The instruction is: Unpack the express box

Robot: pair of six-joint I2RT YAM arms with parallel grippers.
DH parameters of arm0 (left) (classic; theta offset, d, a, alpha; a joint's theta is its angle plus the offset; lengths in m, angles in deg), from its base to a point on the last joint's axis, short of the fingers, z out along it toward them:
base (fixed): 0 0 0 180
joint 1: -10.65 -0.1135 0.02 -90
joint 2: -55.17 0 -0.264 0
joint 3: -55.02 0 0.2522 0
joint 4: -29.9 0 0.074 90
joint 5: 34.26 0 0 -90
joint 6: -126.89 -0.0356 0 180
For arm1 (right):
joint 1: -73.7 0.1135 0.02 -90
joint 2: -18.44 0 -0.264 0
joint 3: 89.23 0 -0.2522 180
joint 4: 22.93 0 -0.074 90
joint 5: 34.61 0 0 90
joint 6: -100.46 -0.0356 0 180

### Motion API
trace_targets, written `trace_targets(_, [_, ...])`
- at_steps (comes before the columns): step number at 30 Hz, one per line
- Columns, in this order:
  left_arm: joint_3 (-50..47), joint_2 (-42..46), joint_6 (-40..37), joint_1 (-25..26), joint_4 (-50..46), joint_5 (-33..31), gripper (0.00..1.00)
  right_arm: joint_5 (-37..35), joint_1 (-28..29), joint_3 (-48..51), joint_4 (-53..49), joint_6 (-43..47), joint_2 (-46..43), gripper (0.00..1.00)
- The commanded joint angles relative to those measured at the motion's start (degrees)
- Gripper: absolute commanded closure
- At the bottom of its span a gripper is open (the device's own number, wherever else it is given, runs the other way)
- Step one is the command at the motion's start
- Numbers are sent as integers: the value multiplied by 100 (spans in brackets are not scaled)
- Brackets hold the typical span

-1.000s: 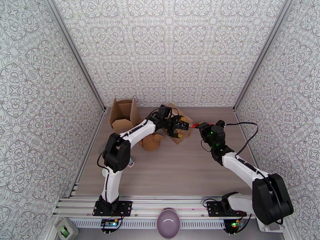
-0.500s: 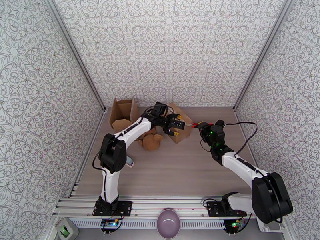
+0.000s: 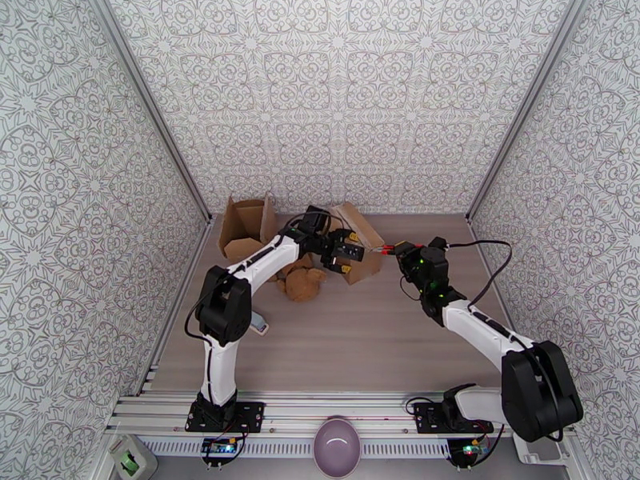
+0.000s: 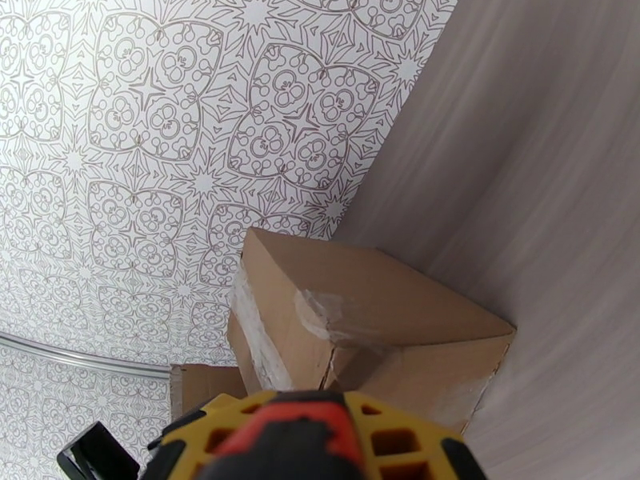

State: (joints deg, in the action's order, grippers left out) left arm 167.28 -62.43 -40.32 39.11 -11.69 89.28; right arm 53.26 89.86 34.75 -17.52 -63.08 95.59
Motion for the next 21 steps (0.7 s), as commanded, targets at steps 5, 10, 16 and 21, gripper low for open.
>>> trace_targets(5, [-341,396,-173,-152,435,-316,12,134,-34,-186,88,105,194,100])
trace_targets(10, [-409,113,-286,-65,1338,-596,18,82,-39,-161,266,32,231,100])
trace_targets(16, [-147,-175,169,118,1730,-506,27,188,-13,-248,399,-35,332,100])
trace_targets(21, [-94,-203,591,297,1768,-410,30,57,84,-164,675,-151,431,100])
